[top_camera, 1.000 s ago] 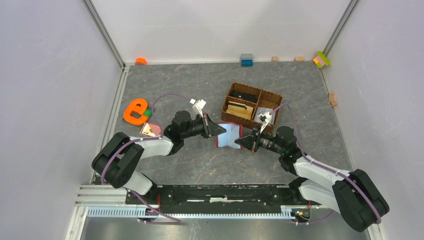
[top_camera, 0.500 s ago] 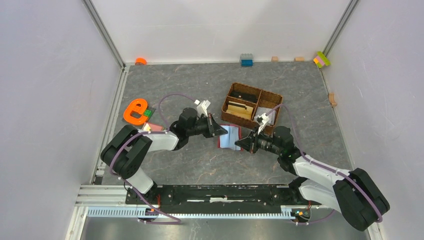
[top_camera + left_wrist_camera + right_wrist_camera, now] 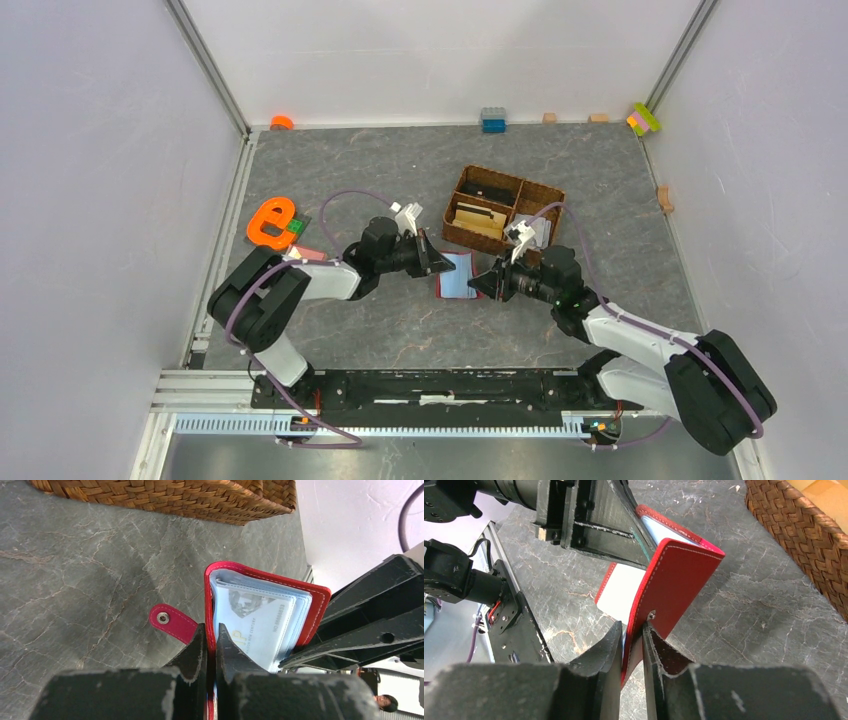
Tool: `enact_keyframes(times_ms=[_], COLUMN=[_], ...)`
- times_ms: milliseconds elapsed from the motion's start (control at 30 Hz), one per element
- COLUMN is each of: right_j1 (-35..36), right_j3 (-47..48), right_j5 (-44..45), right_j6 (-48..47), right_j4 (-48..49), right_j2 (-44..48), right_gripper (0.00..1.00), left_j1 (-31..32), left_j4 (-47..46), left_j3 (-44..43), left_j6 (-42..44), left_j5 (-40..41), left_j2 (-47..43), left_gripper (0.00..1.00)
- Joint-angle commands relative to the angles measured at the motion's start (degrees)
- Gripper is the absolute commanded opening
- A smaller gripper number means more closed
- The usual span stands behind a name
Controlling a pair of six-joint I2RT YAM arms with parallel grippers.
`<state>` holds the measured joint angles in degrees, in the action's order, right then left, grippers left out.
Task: Take the credit cards out of the card holder
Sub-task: Remove the credit card from the card holder.
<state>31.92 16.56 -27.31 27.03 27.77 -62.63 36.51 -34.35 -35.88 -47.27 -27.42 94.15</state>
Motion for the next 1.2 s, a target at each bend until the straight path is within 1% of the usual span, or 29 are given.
enact_keyframes(times_ms=[0,33,100,200,233,300,333,367,467,600,667,700,733,800,867,933,1067,1167], right_j1=[0.51,0.51,0.52,0.51,0.54,0.54,0.58,0.50,0.59,0.52,0.58,0.60,0.61,0.59,0.60,0.56,0.69,0.82], right_j3=[2.83,2.87,3.14,4.61,5.02,5.62,6.02,6.22,6.52,5.94,5.11,4.99,5.05,5.50,6.58,7.48,7.79,8.09], right_j5=[0.02,-0.34,0.54,3.53,4.12,4.66,4.80,4.81,3.83,0.24,-1.86,-1.97,-1.77,-0.34,2.57,3.84,2.93,3.81], right_j6=[-1.43,-1.45,-1.77,-3.24,-3.47,-3.58,-3.62,-3.61,-3.35,-2.37,-1.40,-1.32,-1.45,-2.11,-3.00,-3.57,-3.51,-4.34], right_j4=[1.40,1.64,0.64,-3.82,-4.79,-6.14,-6.72,-7.12,-7.01,-3.98,-1.46,-1.35,-1.66,-3.36,-7.15,-9.08,-9.01,-10.39], right_j2=[-0.52,-0.80,-1.06,-1.96,-2.54,-3.71,-4.36,-5.06,-6.56,-6.87,-6.38,-6.01,-5.88,-5.80,-6.30,-7.41,-7.95,-6.29], right_gripper=[0.26,0.28,0.29,0.28,0.29,0.35,0.41,0.44,0.46,0.43,0.46,0.50,0.53,0.55,0.54,0.50,0.45,0.43], left_j1=[0.57,0.50,0.50,0.56,0.57,0.58,0.57,0.58,0.57,0.58,0.58,0.53,0.54,0.56,0.54,0.53,0.56,0.49], left_j4=[-0.83,-0.58,-0.61,-0.63,-0.55,-0.16,-0.02,-0.01,0.17,0.95,1.48,1.64,1.80,2.16,2.18,2.33,3.13,3.66], left_j3=[-2.17,-2.20,-2.20,-2.31,-2.31,-2.28,-2.28,-2.27,-2.41,-2.54,-2.72,-2.77,-2.86,-3.06,-3.18,-3.06,-3.27,-3.44], left_j6=[-0.46,-0.46,-0.46,-0.38,-0.33,-0.07,-0.02,-0.01,-0.02,0.31,0.50,0.57,0.60,0.71,0.77,0.82,1.25,1.52], left_j5=[-0.84,-0.72,-0.53,-0.63,-0.62,-0.39,-0.29,-0.27,-0.29,0.12,0.34,0.43,0.48,0.50,0.52,0.51,0.96,1.13], left_j2=[1.50,1.67,1.96,1.90,1.73,1.47,1.41,1.44,1.54,1.52,1.68,1.85,1.96,2.25,2.23,2.04,1.75,1.92], left_gripper=[0.02,0.02,0.02,0.02,0.02,0.02,0.02,0.02,0.02,0.02,0.02,0.02,0.02,0.02,0.02,0.02,0.02,0.02])
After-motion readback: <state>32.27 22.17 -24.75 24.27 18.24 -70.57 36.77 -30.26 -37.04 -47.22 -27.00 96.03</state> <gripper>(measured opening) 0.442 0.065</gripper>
